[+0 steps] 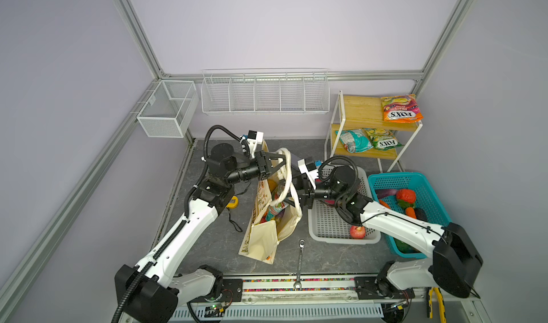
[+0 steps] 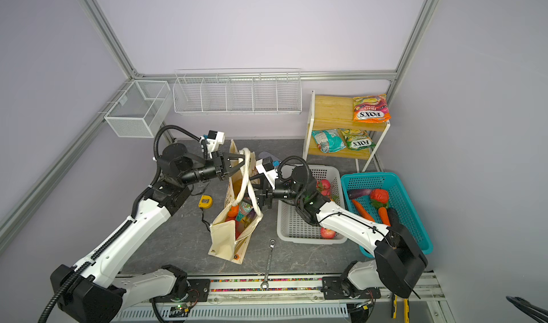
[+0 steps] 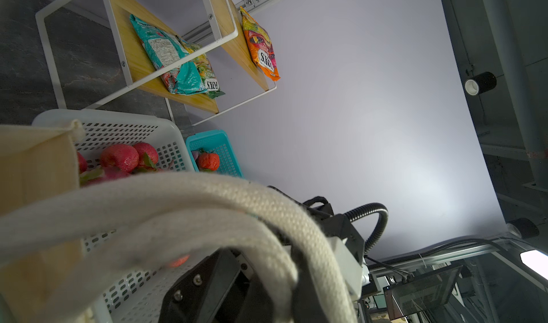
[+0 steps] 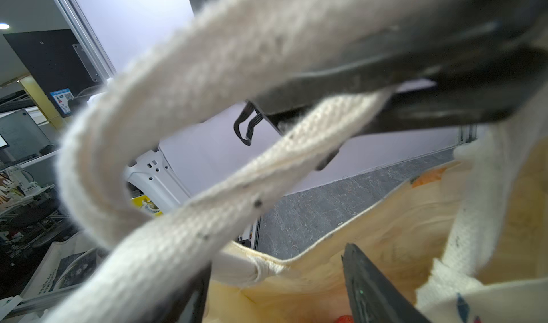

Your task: Place the food into the grocery bag and tie it

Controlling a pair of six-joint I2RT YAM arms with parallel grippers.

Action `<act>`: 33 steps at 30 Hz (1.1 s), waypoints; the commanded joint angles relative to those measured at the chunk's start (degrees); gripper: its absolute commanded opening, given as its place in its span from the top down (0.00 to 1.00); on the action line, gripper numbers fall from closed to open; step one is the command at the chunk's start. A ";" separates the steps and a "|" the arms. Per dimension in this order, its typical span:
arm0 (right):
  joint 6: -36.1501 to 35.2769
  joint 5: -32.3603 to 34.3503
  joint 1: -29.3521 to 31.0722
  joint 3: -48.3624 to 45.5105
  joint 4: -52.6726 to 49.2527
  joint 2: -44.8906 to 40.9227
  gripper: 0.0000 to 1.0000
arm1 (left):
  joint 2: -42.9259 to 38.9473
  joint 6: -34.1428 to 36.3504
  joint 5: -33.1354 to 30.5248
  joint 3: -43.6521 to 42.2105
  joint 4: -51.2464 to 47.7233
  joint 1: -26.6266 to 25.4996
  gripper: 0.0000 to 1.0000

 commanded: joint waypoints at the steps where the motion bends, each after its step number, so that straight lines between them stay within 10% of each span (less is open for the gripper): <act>1: 0.79 -0.74 0.56 0.79 4.51 -2.23 0.24 | -0.99 0.34 0.44 -1.28 0.65 0.32 1.00; 33: 5.63 3.70 5.51 2.63 21.22 3.77 0.04 | -4.13 3.80 -8.36 -6.46 0.83 0.57 1.00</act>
